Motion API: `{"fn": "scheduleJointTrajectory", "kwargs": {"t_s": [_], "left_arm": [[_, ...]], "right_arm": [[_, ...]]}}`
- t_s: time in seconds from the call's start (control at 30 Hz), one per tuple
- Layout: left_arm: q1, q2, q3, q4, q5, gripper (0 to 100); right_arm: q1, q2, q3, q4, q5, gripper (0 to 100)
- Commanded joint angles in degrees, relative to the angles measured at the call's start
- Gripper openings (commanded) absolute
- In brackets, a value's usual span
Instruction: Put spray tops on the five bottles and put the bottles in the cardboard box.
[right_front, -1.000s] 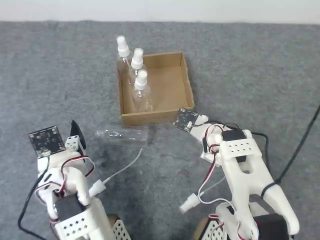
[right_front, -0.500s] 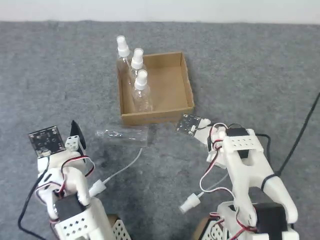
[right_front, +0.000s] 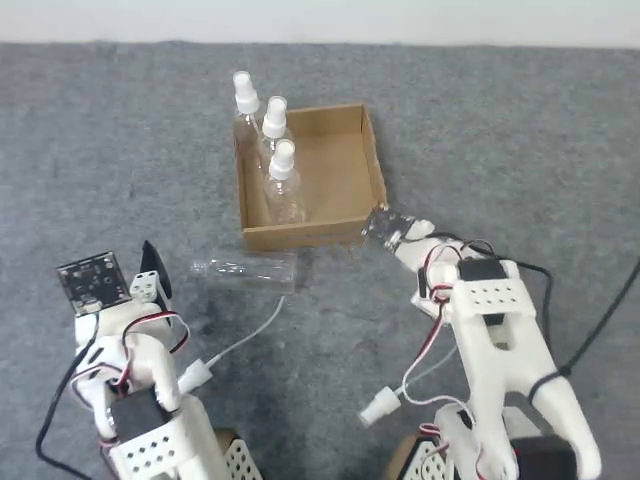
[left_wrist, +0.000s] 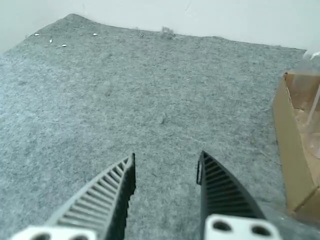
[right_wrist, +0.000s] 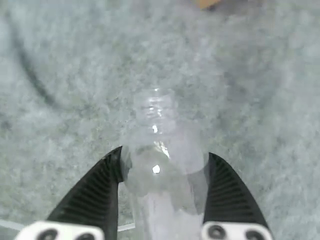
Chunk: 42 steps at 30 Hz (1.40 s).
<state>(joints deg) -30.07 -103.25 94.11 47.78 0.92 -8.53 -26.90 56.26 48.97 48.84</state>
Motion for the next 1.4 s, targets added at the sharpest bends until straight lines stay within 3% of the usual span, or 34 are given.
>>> {"fn": "scheduleJointTrajectory", "kwargs": {"t_s": [0.0,0.23,0.63,0.87,1.37], "left_arm": [[0.26,0.09,-0.66,-1.76,0.18,19],[0.26,0.09,-0.66,-1.76,0.18,19],[0.26,0.09,-0.66,-1.76,0.18,19],[0.26,0.09,-0.66,-1.76,0.18,19],[0.26,0.09,-0.66,-1.67,0.18,19]], "right_arm": [[-1.98,-7.69,-3.69,3.38,-5.71,9.3],[-12.09,-18.33,-3.69,11.56,-11.60,9.3],[-26.51,-30.20,-3.69,12.79,-22.24,9.3],[-27.38,-33.71,-3.25,12.35,-26.99,9.3],[-26.33,-45.85,5.01,12.62,-26.99,9.3]]}}
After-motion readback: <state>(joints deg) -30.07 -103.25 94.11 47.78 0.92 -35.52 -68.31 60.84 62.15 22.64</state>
